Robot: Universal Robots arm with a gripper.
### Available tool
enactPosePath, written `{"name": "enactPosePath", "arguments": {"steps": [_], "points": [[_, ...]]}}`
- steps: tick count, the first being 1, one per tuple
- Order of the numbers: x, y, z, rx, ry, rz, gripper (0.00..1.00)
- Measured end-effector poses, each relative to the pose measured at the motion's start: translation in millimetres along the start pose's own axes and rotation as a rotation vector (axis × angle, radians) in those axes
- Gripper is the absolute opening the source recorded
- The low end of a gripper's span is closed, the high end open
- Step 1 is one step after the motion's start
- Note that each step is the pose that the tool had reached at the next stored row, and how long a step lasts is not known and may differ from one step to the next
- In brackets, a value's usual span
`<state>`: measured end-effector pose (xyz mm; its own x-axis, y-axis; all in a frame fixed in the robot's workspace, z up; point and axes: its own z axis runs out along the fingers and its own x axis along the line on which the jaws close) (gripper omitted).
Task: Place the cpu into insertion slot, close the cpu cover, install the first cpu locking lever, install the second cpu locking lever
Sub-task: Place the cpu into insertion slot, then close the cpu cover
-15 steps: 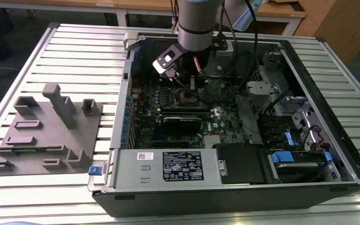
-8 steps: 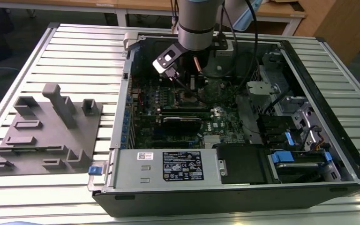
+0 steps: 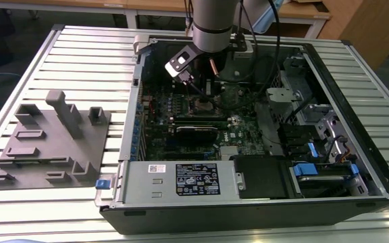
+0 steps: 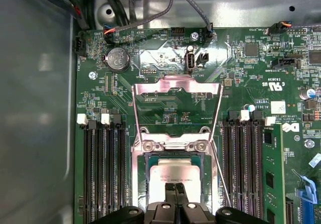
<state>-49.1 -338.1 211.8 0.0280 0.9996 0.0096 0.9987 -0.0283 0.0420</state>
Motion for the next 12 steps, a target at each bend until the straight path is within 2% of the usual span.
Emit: {"name": "enactPosePath", "arguments": {"steps": [12], "points": [[0.0,0.1,-3.1,0.0002,-0.0003,0.000,0.11]]}}
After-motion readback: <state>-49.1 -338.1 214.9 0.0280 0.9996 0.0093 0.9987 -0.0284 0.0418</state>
